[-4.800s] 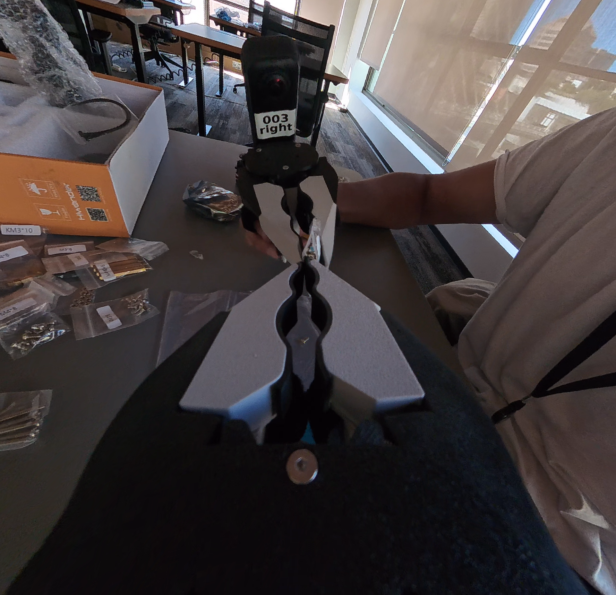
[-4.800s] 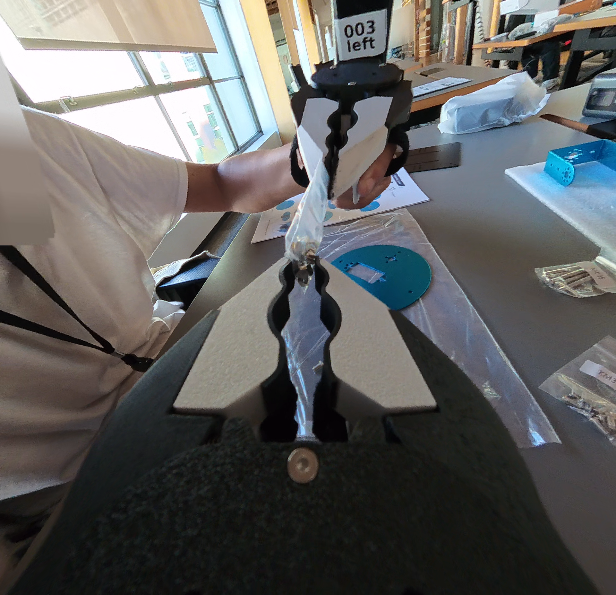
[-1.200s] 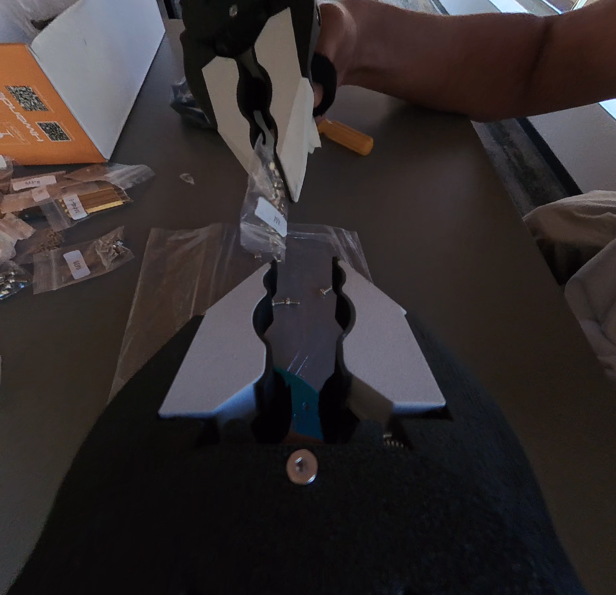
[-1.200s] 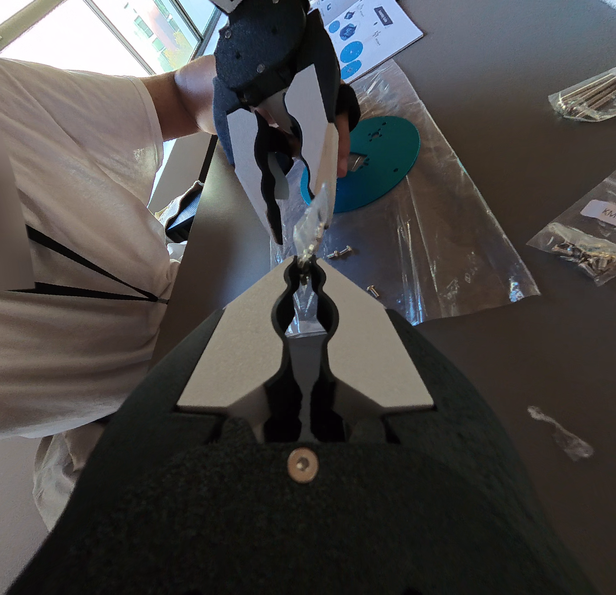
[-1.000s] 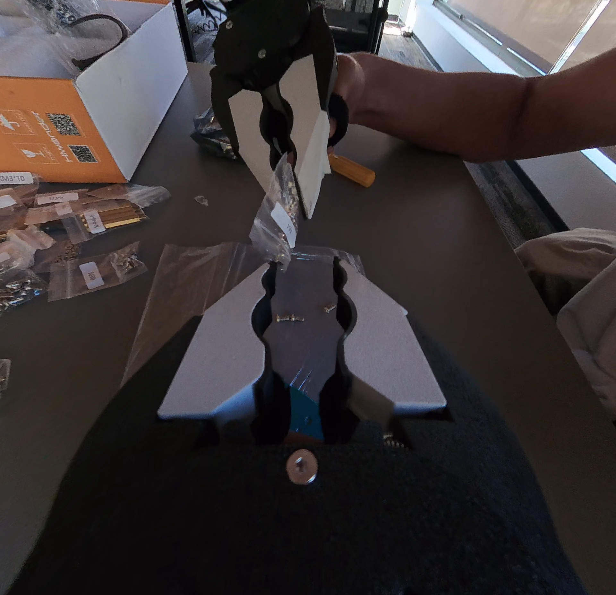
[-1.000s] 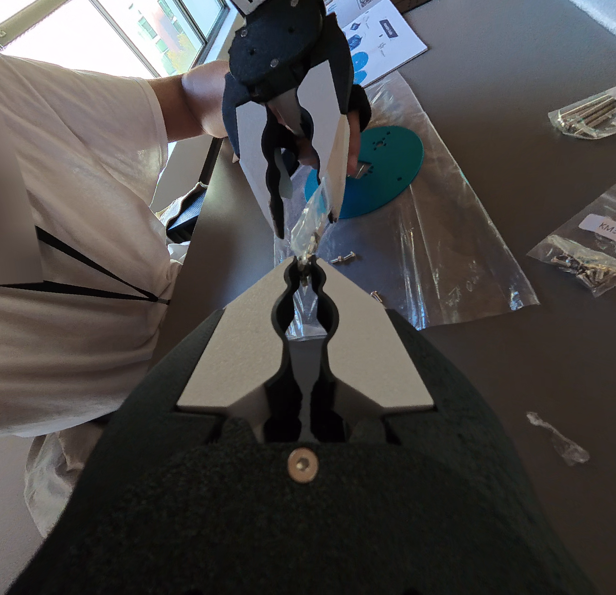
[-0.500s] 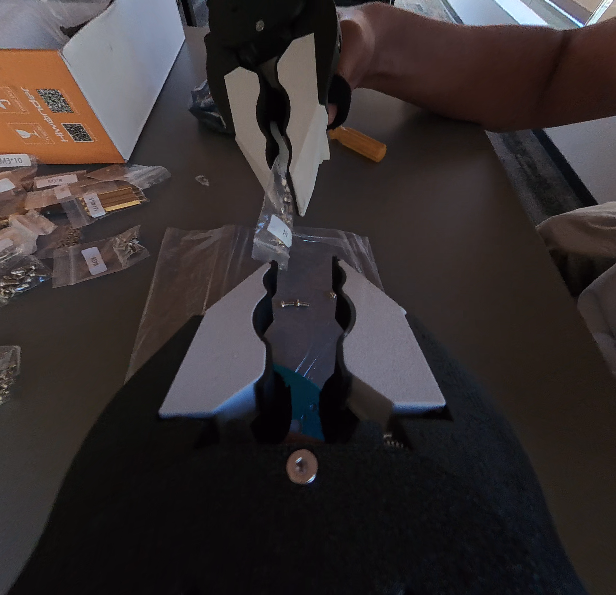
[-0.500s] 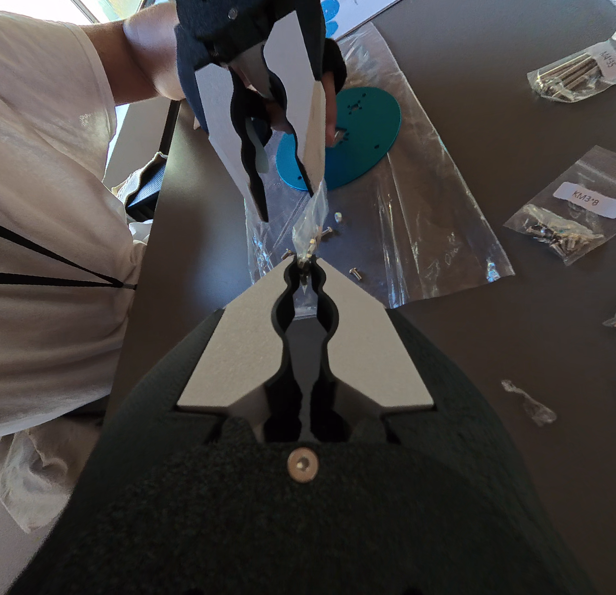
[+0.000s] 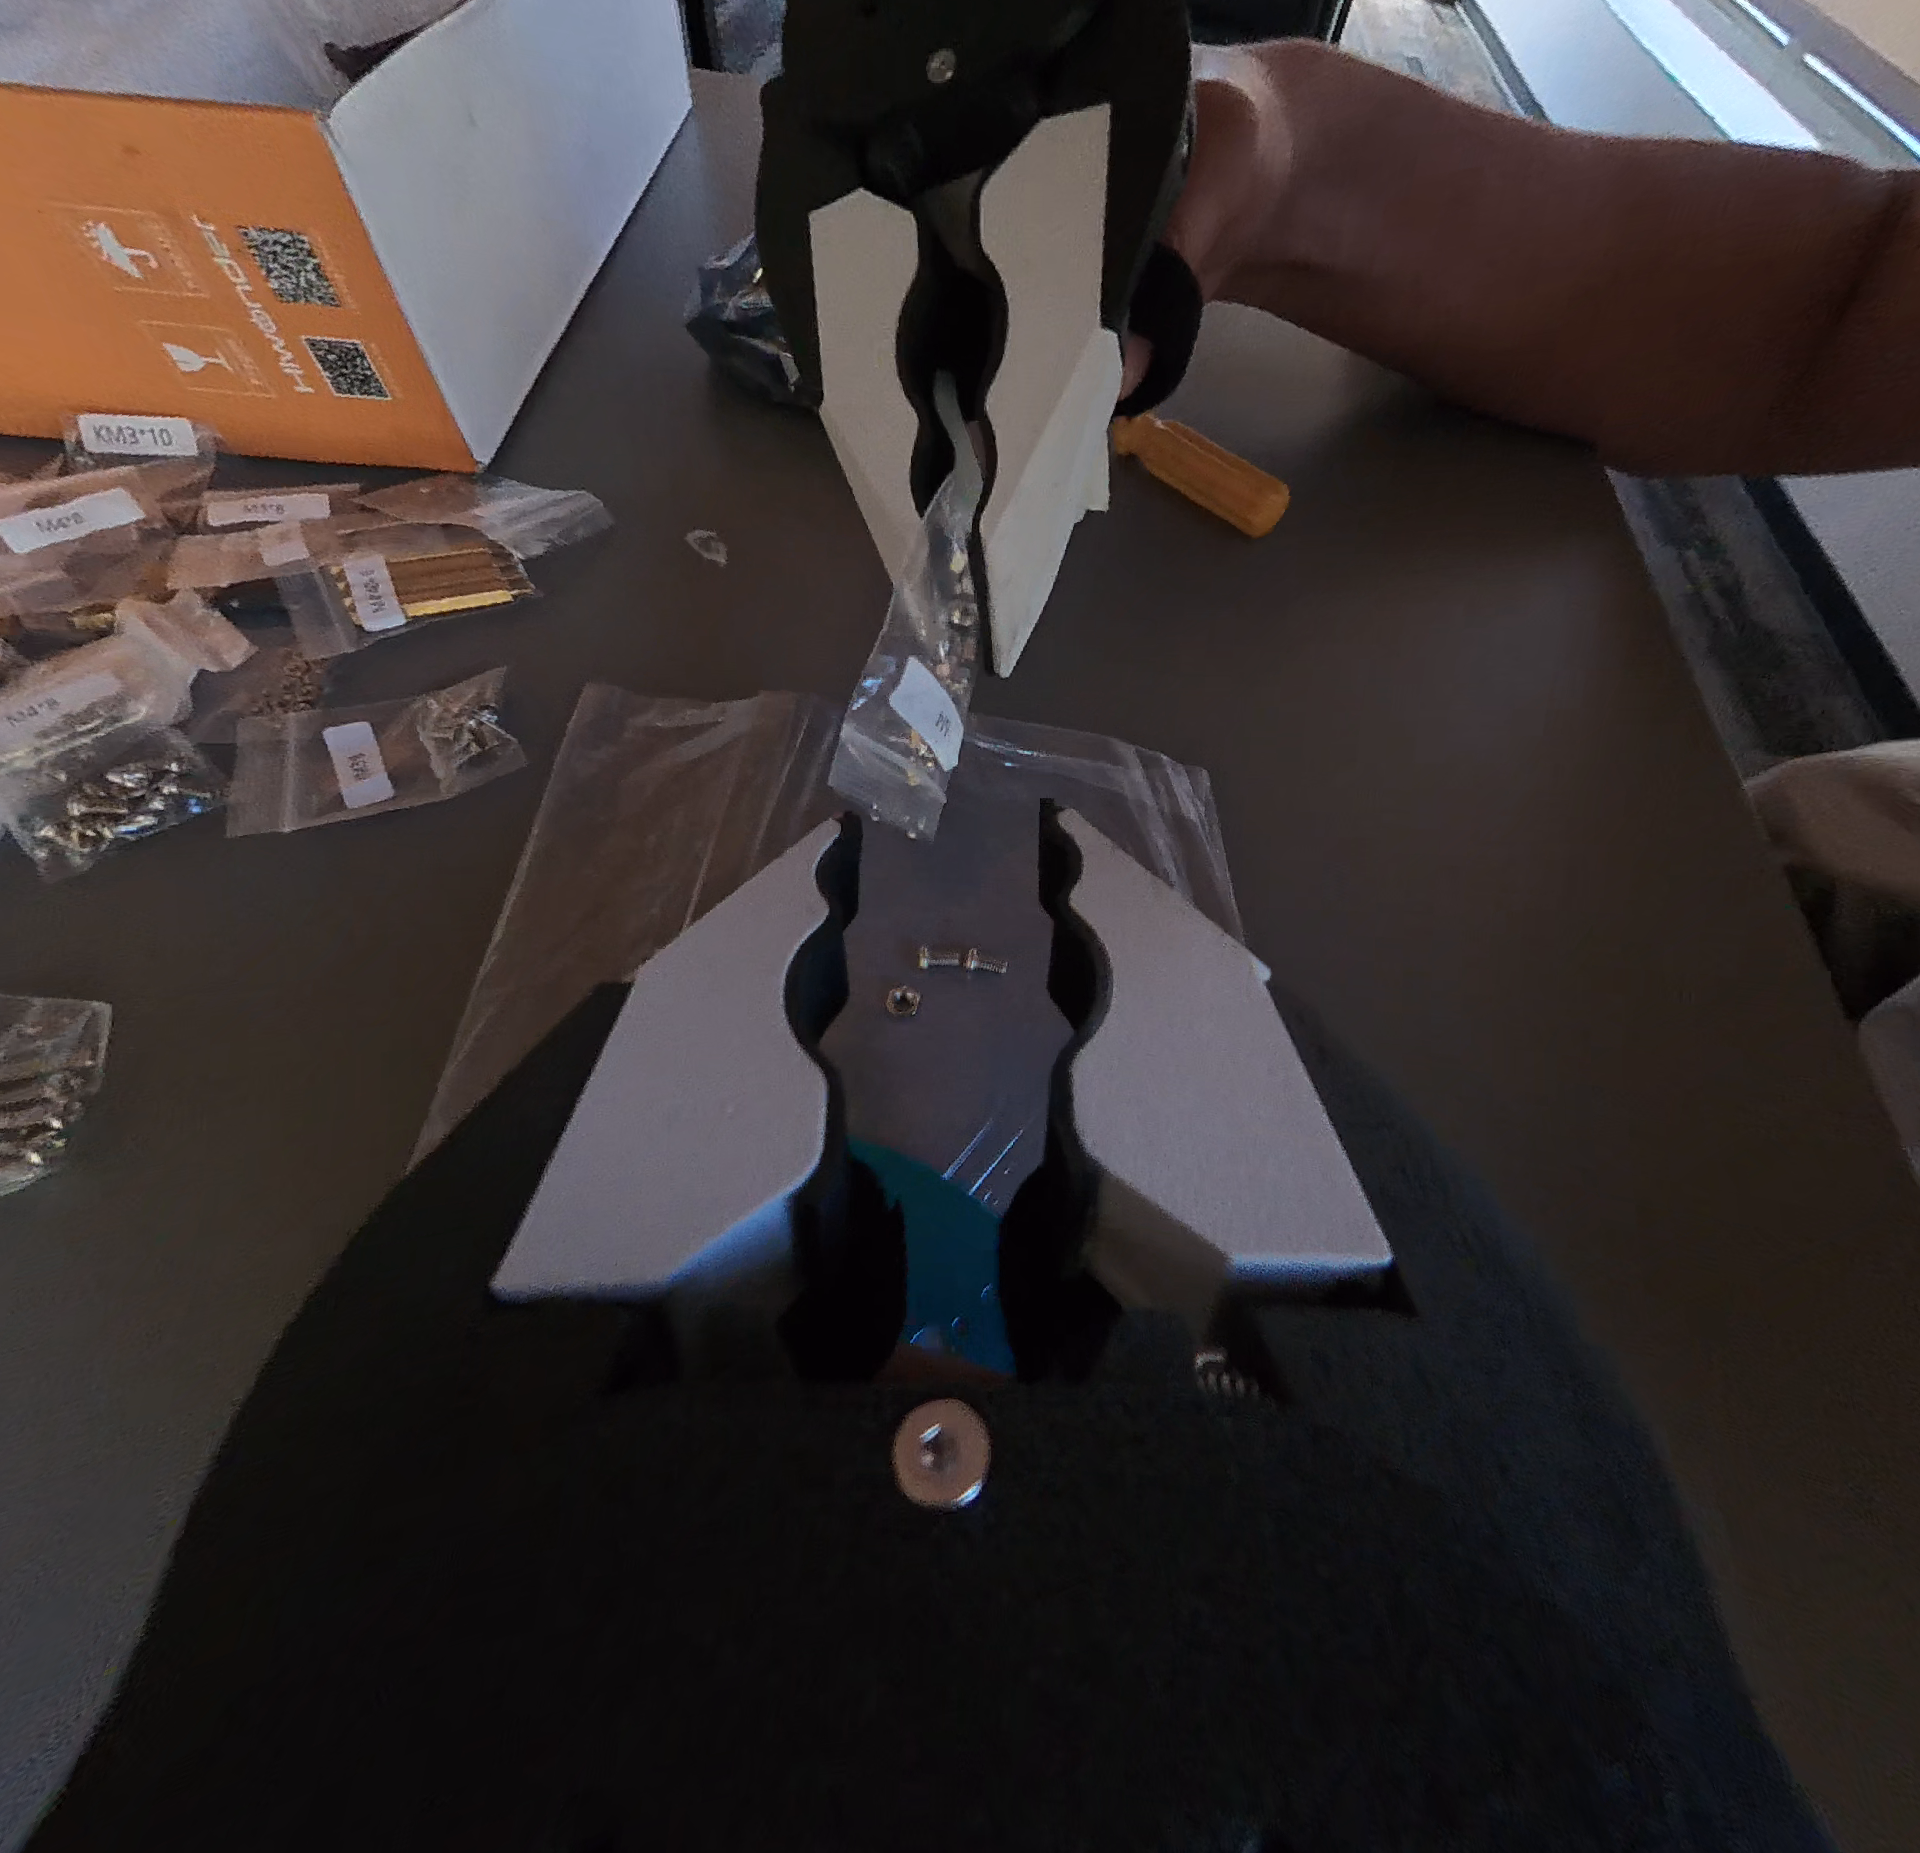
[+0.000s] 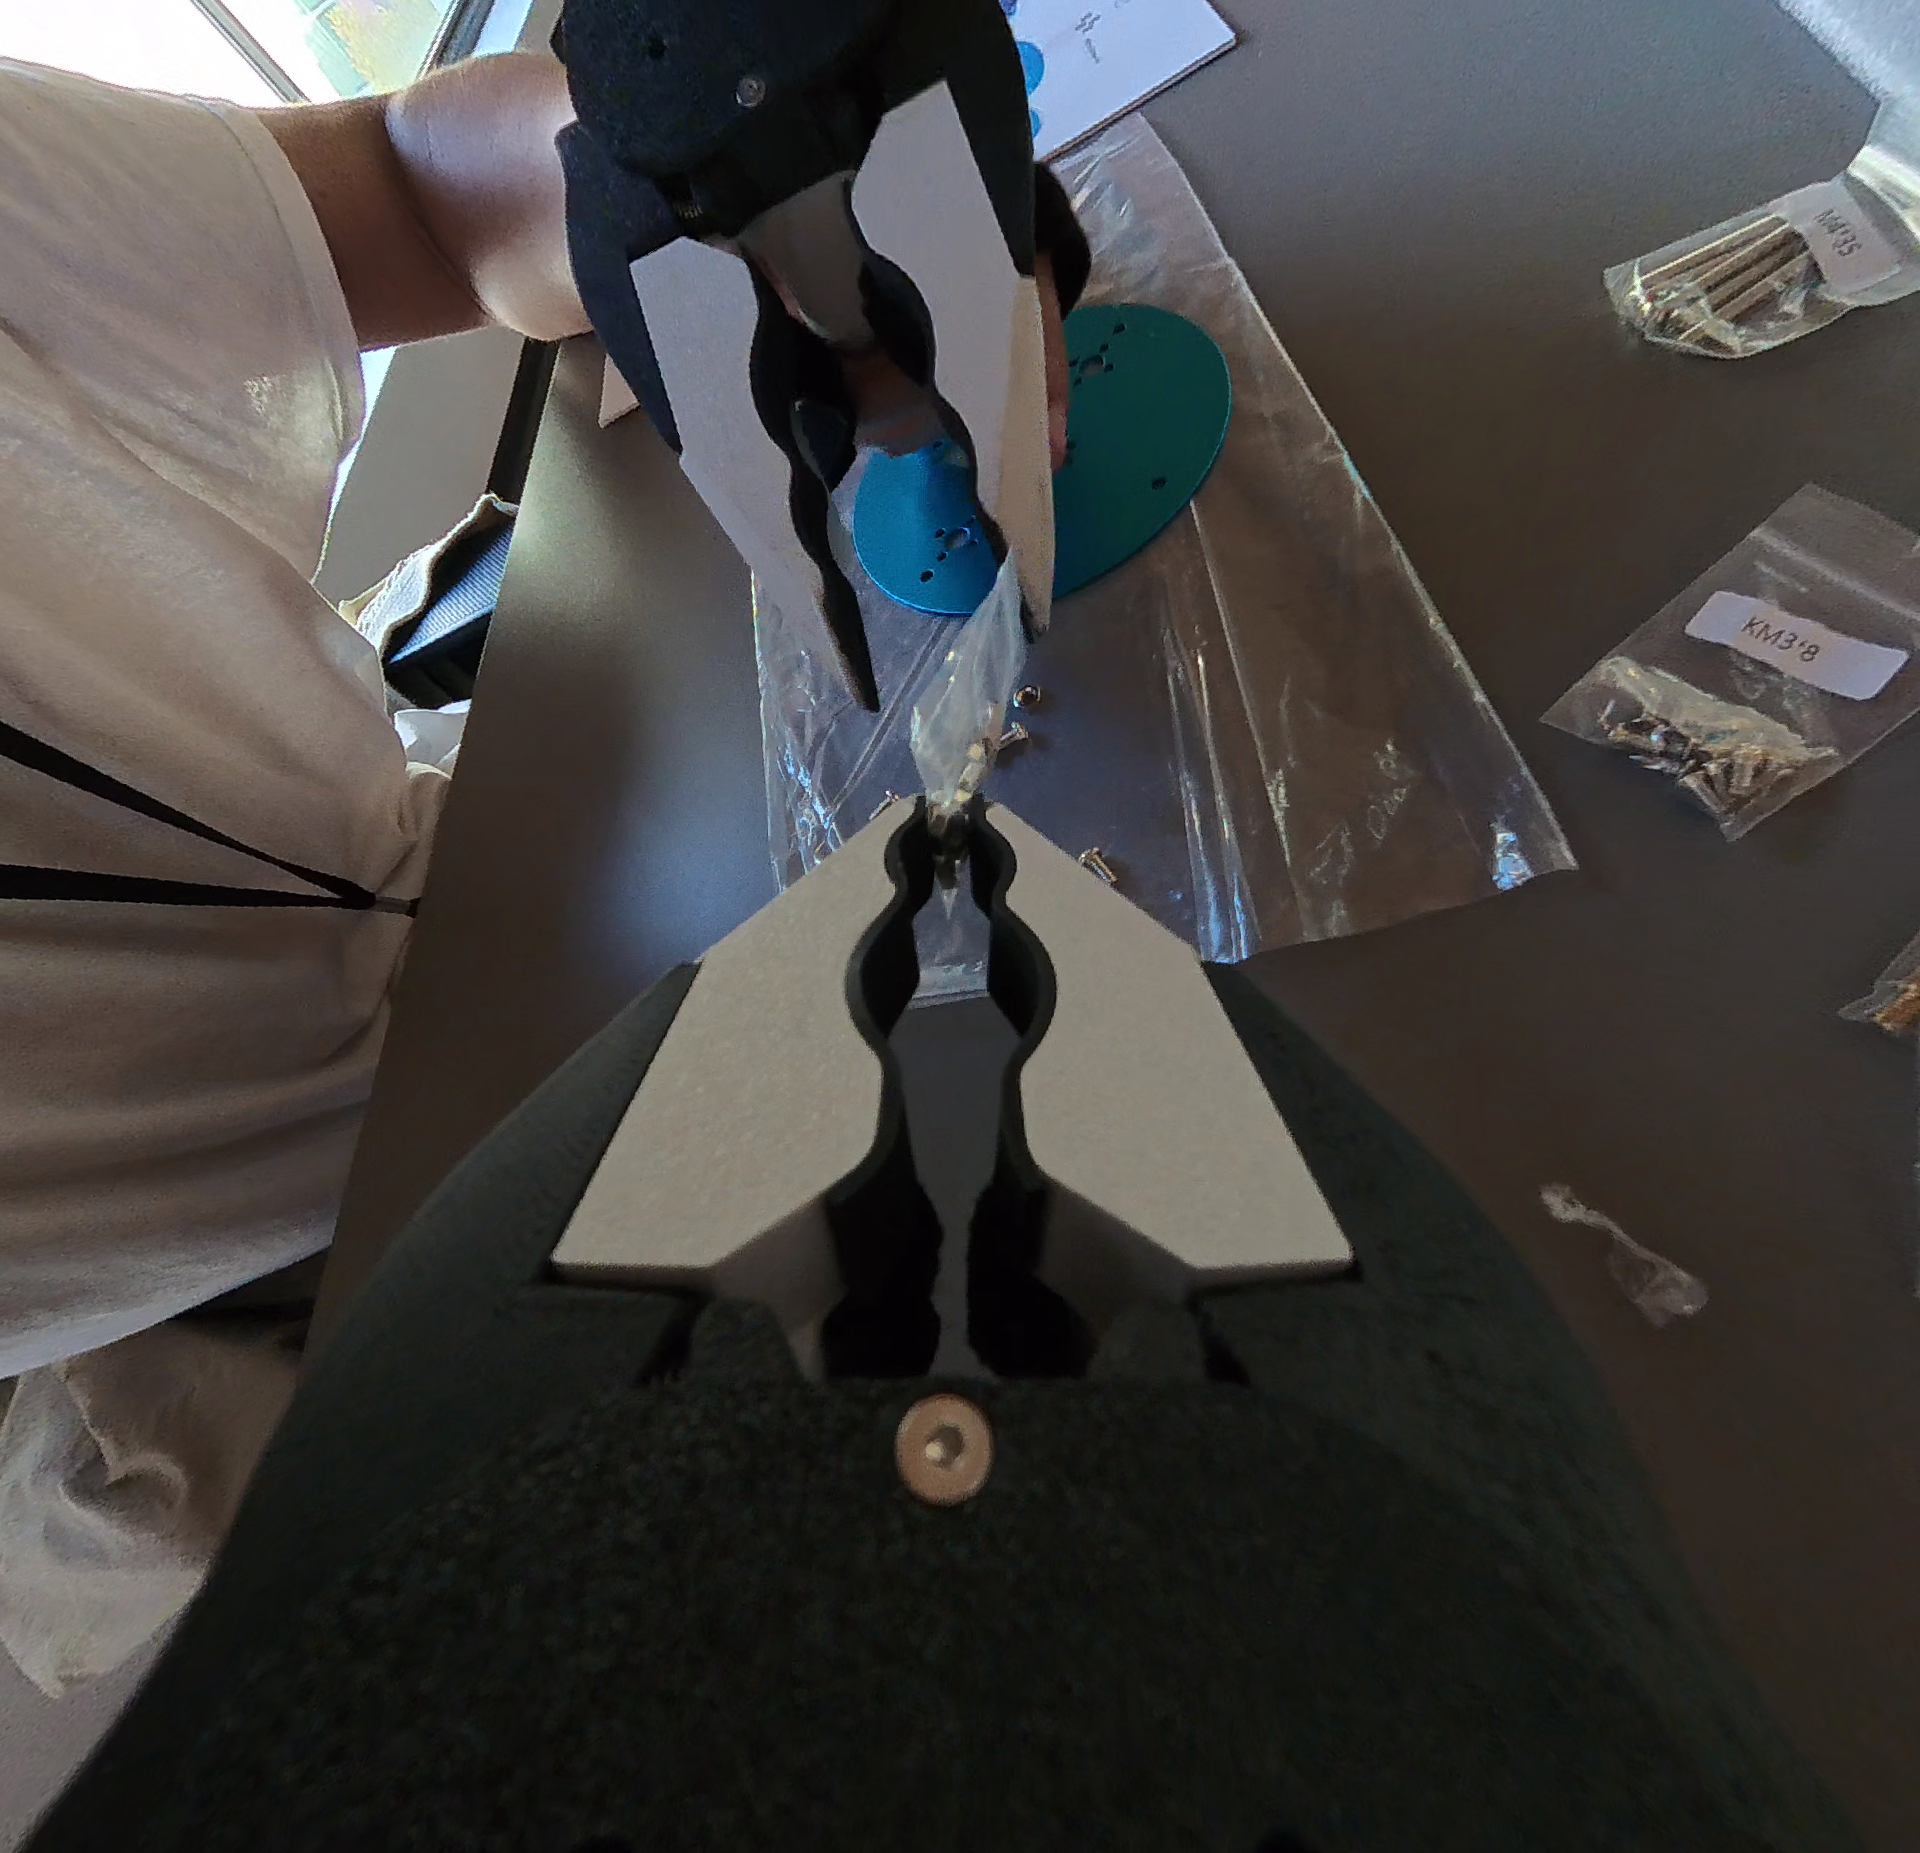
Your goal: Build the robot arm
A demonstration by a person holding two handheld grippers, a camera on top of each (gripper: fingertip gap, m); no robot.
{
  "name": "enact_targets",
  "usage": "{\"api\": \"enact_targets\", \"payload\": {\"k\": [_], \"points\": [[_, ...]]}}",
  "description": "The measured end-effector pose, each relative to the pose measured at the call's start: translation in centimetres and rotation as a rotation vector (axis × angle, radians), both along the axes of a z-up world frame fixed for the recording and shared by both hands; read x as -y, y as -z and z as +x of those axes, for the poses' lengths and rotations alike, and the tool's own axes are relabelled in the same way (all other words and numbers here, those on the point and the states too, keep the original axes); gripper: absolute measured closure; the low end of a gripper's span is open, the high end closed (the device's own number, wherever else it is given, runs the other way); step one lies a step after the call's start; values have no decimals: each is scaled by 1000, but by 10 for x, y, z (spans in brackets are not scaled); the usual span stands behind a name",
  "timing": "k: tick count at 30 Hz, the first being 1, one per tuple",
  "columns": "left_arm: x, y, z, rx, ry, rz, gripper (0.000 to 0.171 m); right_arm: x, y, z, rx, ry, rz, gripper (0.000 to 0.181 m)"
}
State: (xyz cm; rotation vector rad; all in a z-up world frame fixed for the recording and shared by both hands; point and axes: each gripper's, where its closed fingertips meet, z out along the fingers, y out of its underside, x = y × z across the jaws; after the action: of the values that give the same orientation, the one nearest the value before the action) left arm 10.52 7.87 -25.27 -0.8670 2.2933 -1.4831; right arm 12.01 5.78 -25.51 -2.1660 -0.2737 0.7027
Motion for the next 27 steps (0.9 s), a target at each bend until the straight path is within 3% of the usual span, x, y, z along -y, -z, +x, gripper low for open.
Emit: {"api": "enact_targets", "payload": {"k": [9, 20, 27], "points": [[-1, -7, 9, -142, -80, -190, 171, -2, -4, 2, -10, 17, 16, 176], [4, -16, 8, -208, -66, -317, 163, -4, -10, 2, -38, 28, 41, 176], [-2, -26, 6, -156, -23, -331, 171, -1, -16, 6, -37, 28, 62, 176]]}}
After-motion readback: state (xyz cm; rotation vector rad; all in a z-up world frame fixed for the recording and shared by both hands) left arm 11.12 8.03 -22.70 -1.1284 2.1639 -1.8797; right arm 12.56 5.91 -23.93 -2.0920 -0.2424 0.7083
